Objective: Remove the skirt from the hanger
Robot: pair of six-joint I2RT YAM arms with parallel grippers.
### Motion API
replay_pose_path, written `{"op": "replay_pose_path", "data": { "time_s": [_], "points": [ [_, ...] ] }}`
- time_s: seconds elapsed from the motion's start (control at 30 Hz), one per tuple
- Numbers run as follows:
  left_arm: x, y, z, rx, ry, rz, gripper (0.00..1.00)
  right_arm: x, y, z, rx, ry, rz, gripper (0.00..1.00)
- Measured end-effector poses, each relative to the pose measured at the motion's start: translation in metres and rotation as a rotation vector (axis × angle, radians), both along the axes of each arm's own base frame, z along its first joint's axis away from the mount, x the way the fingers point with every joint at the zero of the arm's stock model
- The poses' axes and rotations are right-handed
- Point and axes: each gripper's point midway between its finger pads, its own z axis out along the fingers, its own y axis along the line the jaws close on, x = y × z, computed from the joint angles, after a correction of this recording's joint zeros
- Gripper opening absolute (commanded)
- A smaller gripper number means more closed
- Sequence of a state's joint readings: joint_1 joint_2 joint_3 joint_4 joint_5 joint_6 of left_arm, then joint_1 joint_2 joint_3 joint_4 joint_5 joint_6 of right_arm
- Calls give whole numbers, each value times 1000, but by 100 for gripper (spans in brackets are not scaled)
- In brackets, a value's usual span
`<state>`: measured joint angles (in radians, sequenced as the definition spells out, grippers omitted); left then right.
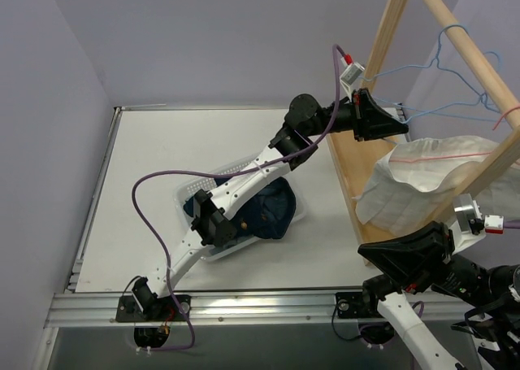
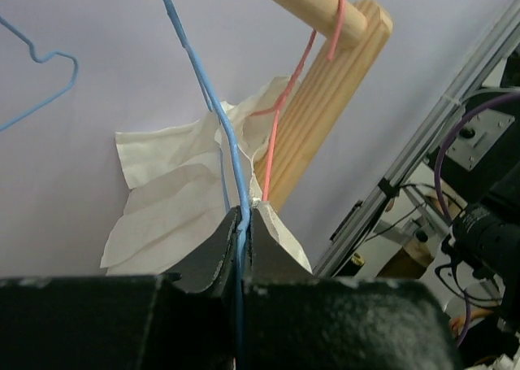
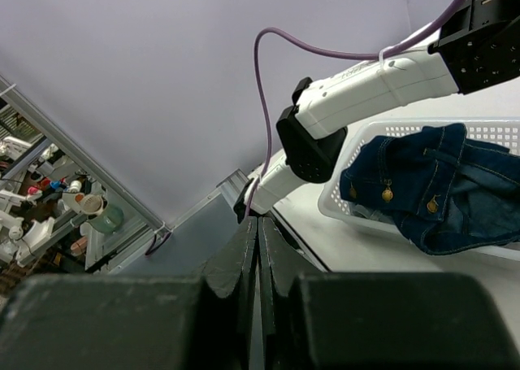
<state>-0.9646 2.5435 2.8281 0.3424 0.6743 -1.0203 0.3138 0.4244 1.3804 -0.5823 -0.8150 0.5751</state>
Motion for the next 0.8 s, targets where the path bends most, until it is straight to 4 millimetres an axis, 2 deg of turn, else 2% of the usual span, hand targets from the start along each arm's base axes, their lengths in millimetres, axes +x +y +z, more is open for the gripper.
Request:
{"op": "replay_pose_path", "data": {
  "time_s": [0.2, 0.4, 0.67, 0.8],
  "points": [
    [-29, -5, -14, 23, -152, -71, 2, -2, -1, -3, 1, -2, 0, 0],
    [-37, -1, -14, 10, -241, -87, 2, 3, 0, -10, -3, 20, -13, 0],
    [-34, -2, -18, -17, -334, -55, 2, 9, -5, -10, 0, 39, -71, 0],
    [-23, 1, -20, -12, -333, -29, 2, 13, -12, 4, 6, 38, -139, 0]
  ]
}}
